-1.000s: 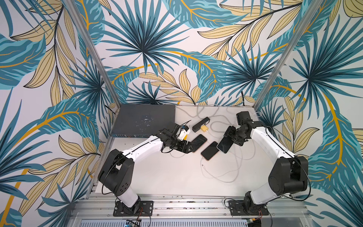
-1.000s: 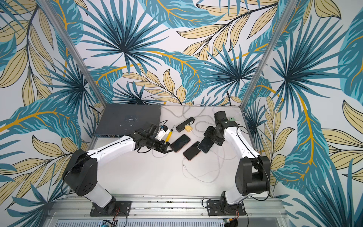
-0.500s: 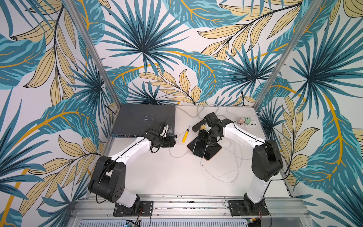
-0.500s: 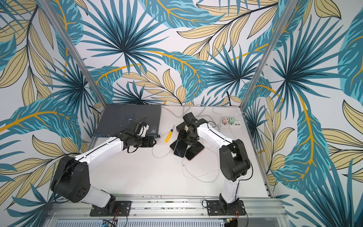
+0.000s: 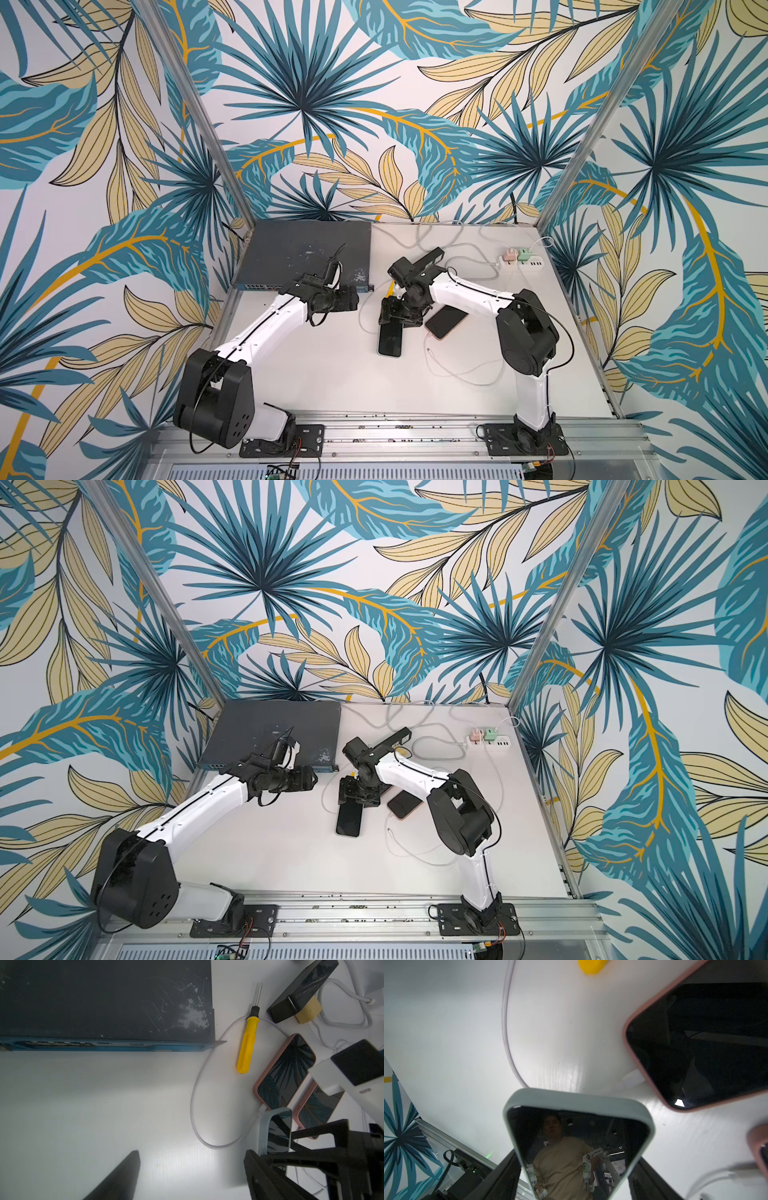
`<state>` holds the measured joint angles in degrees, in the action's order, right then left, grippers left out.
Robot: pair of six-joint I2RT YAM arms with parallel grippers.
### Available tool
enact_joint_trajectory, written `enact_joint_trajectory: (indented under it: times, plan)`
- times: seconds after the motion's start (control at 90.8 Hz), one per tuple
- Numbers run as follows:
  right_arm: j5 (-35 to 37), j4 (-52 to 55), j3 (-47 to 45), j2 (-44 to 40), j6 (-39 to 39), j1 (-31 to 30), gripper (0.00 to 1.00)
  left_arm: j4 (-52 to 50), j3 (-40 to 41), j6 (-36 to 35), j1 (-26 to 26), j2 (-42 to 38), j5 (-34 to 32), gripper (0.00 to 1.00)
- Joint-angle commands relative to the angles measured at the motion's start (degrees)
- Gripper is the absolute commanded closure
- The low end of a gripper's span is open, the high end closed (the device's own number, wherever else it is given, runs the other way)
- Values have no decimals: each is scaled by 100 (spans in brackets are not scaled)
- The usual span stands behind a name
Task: Unplug the charging cable from the phone
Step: Place the phone at the center of the board.
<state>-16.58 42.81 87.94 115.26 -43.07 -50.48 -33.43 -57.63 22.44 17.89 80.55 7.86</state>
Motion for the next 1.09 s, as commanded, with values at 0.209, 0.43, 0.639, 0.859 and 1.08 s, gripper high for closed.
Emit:
enact_joint_trajectory:
  times: [0.209, 0.43, 0.639, 0.859, 1.08]
  plan:
    - [127, -354, -1247, -589, -1191, -542, 31, -259, 190, -108, -31, -391, 66, 18]
    - [494, -263, -1043, -512, -1198, -555, 30, -240, 263, -84, -36, -487, 132, 19]
    - [727, 16, -757, -294, -887, -512, 29, -217, 280, -64, -32, -499, 117, 19]
    - [670, 188, -733, -199, -646, -463, 28, -252, 279, -72, -37, -499, 36, 19]
    - [722, 267, -836, -129, -435, -464, 25, -208, 300, -47, -31, -456, 7, 19]
